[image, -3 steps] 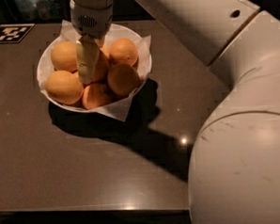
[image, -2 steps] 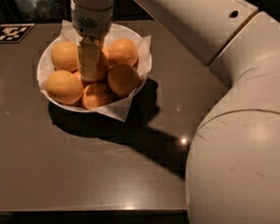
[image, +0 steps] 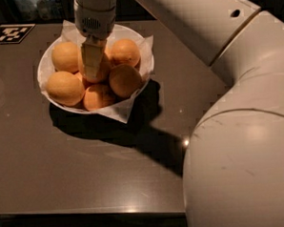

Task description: Pick orange from white bowl

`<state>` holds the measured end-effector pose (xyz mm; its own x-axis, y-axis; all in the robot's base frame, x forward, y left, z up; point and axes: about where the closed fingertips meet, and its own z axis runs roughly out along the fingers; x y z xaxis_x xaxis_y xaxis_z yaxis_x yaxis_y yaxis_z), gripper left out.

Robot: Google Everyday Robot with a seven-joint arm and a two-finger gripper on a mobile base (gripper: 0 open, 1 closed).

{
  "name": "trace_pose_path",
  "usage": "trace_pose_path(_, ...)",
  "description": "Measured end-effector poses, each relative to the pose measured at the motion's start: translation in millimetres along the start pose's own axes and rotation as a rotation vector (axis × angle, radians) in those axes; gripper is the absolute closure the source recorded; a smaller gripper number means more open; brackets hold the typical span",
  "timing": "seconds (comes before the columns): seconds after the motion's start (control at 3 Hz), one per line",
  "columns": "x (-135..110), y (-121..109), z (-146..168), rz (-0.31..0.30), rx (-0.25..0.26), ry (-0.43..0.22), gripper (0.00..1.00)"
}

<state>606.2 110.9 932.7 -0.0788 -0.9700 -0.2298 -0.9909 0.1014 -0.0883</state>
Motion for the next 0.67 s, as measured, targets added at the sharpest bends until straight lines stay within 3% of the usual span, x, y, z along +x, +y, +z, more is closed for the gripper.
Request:
trace_pose_path(0.33,-5,-4,0,-0.003,0.020,-0.015,1.00)
trace_pose_path(0.67,-17,11,-30,-0.019,0.075,-0.054,1.00)
